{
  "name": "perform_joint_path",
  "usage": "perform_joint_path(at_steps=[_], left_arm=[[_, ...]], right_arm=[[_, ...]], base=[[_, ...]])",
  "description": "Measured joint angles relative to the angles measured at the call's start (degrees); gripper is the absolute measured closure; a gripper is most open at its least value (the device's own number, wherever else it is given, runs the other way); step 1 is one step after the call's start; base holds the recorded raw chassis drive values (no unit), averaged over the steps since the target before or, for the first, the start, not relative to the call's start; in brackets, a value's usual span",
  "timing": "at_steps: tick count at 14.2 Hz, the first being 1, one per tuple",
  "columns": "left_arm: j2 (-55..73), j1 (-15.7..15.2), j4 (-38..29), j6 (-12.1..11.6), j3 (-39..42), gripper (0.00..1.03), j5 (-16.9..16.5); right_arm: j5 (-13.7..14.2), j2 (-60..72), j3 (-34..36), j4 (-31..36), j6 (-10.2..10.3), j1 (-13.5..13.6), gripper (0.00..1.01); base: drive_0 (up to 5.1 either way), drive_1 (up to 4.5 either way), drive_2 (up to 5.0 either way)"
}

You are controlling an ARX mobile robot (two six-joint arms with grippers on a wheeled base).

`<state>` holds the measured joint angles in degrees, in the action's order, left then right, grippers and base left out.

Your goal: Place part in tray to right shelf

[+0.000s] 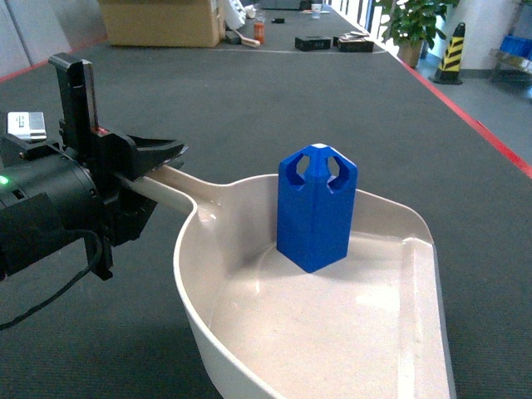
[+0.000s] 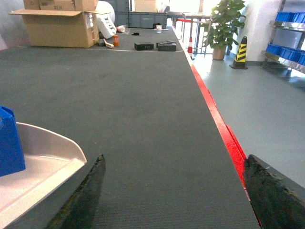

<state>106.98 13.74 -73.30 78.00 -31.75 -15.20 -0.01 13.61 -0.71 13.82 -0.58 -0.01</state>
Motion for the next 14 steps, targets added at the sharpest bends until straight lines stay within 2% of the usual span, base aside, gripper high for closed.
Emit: perform_joint_path(at_steps=[1, 2, 14], left_arm=[[0.0, -0.1, 0.0, 0.0, 0.0, 0.9, 0.2], [0.0, 0.1, 0.0, 0.0, 0.0, 0.9, 0.0], [0.0, 0.2, 0.0, 0.0, 0.0, 0.9, 0.0]], right_arm=[[0.0, 0.0, 0.0, 0.0, 0.1, 0.0, 0.01], [0.0, 0.0, 0.0, 0.0, 0.1, 0.0, 0.04], [0.0, 0.0, 0.0, 0.0, 0.1, 0.0, 0.03]], base=[[4.8, -2.36, -2.4], [4.9, -2.54, -2.5], [5.0, -2.48, -2.5]])
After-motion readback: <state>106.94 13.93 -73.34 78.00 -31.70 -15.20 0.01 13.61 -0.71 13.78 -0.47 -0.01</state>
